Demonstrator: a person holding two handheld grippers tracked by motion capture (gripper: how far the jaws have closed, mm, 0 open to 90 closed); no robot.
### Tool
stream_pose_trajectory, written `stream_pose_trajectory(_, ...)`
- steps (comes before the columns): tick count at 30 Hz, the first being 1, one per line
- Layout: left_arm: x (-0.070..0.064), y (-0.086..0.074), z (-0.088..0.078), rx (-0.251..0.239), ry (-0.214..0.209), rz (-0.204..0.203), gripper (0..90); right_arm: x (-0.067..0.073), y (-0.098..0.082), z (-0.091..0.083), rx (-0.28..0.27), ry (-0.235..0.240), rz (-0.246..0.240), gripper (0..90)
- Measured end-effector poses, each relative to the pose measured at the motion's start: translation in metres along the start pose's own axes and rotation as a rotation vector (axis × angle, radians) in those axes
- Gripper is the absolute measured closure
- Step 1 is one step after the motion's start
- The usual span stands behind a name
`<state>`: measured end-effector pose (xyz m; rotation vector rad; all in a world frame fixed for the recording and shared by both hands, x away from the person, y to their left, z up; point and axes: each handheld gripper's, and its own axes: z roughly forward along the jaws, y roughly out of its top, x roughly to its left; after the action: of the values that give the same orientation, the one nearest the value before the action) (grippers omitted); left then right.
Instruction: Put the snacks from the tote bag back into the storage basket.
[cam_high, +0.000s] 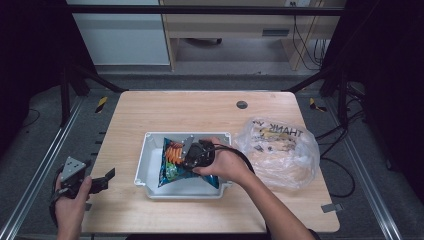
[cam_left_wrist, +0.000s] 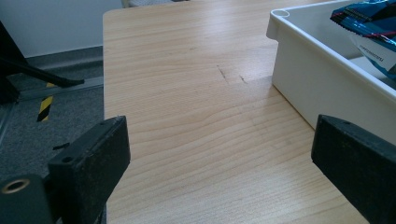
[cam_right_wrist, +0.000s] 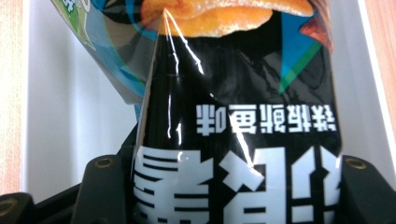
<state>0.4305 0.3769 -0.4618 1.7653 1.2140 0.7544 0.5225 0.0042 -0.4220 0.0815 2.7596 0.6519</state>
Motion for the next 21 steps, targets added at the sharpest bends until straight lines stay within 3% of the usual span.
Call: stream_pose_trajectory(21,0.0002,-0.0001,-0.0001,-0.001,0.002,-0.003,3.6,-0.0015,-0.0038,0.0049,0.008,0.011,0.014,39.1)
